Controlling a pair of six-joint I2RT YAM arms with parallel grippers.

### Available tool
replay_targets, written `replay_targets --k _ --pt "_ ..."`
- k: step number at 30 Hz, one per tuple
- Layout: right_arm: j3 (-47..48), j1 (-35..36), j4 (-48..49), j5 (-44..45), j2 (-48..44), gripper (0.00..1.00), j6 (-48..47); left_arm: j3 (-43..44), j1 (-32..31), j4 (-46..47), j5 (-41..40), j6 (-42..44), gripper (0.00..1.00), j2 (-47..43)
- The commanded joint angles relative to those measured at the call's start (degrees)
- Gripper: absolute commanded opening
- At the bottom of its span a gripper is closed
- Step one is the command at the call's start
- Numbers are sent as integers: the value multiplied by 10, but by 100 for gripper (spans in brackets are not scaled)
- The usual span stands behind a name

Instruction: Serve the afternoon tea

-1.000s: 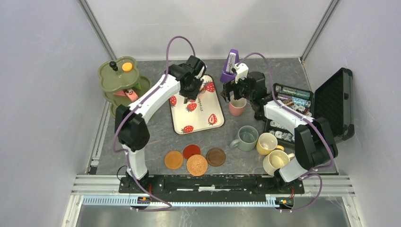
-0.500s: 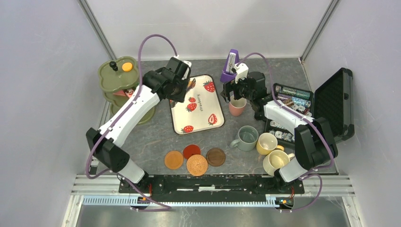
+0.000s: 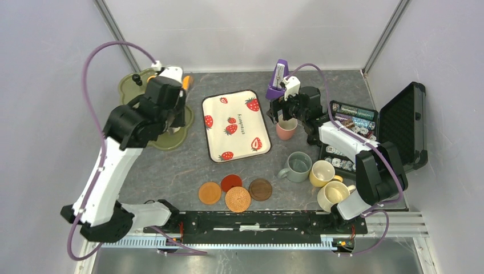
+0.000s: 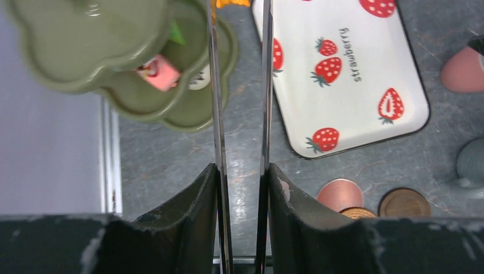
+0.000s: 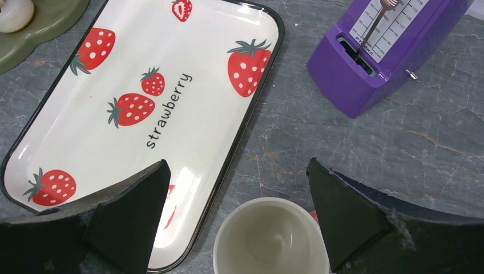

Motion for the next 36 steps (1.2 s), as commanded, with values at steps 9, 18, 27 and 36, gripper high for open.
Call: replay_targets --k 9,18,27,36 --pt "22 -2 12 1 -6 98 -6 8 26 -110 -215 -23 29 -54" --pt "24 -2 12 -2 -2 98 -6 -78 91 -8 -172 24 31 -84" --pt "25 -2 12 -2 2 98 -6 -138 127 36 -214 49 31 -92" --pt "24 -3 10 -1 1 98 -7 -191 164 105 -195 65 33 -103"
